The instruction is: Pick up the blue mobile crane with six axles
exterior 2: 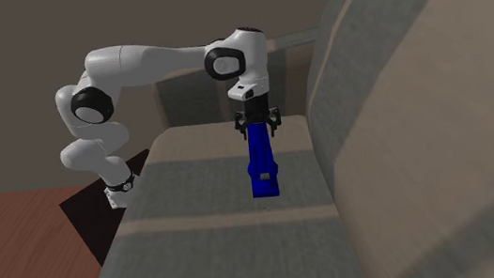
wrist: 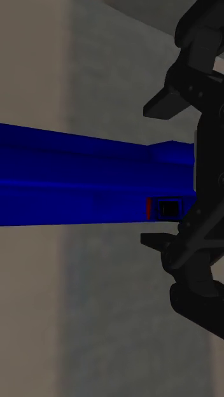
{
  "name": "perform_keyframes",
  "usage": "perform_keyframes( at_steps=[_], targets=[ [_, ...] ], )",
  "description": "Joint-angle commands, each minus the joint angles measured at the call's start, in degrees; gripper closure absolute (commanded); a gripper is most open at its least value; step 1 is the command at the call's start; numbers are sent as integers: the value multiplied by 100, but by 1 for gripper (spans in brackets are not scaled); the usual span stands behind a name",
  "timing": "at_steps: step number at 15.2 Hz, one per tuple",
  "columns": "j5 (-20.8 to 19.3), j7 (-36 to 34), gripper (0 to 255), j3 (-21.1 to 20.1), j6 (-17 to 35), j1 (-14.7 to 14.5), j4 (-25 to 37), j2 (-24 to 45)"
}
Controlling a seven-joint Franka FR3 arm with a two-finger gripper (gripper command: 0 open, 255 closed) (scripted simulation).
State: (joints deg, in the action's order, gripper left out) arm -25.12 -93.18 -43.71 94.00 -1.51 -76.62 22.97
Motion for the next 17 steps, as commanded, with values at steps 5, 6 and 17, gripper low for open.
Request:
perform_keyframes(
  at_steps=[5, 6, 17],
  targets=[
    [-8, -17, 255, 1, 34, -5, -28, 11],
    [-10, -17, 255, 2, 34, -7, -25, 14],
    [-67, 90, 255, 10, -557, -199, 680, 112]
  ],
)
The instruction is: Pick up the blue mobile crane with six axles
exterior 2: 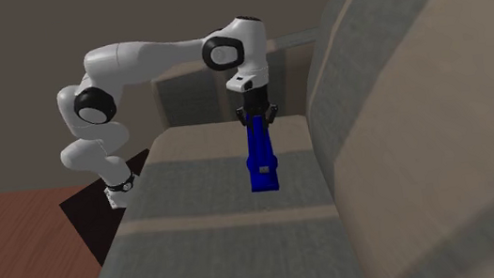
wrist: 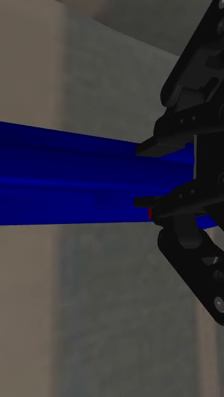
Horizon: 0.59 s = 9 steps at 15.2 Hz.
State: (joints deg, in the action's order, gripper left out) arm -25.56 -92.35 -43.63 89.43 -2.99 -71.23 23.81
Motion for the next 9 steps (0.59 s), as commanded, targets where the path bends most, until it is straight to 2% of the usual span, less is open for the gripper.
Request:
perform_keyframes(
  at_steps=[1, 9],
  targets=[
    [-43, 21, 255, 8, -194, -93, 264, 57],
    [-261, 138, 255, 79, -939, -507, 1327, 363]
  ],
)
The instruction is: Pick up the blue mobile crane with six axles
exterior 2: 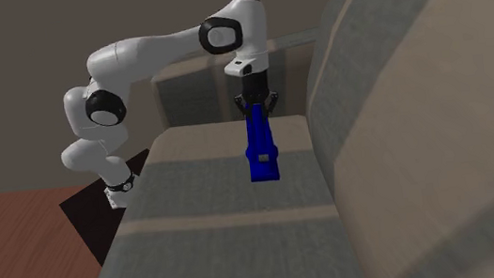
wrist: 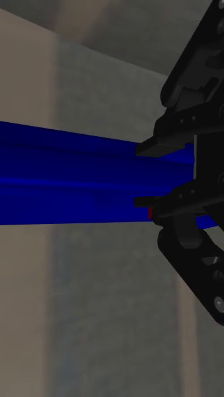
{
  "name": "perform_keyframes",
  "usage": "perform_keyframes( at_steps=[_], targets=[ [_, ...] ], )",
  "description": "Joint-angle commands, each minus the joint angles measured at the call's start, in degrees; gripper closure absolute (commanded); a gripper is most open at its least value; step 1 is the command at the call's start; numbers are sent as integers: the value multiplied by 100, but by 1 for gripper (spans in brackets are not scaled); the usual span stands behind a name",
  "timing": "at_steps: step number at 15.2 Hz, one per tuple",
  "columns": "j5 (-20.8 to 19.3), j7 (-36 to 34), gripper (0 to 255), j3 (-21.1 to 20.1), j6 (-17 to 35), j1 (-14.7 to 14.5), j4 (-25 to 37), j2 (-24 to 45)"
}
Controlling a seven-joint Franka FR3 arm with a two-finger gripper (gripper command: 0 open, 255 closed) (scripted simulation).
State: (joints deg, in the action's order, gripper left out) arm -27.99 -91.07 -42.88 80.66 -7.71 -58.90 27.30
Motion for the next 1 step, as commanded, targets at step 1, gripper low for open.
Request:
perform_keyframes(
  at_steps=[1],
  targets=[
    [-17, 10, 255, 4, -61, -34, 93, 12]
  ],
)
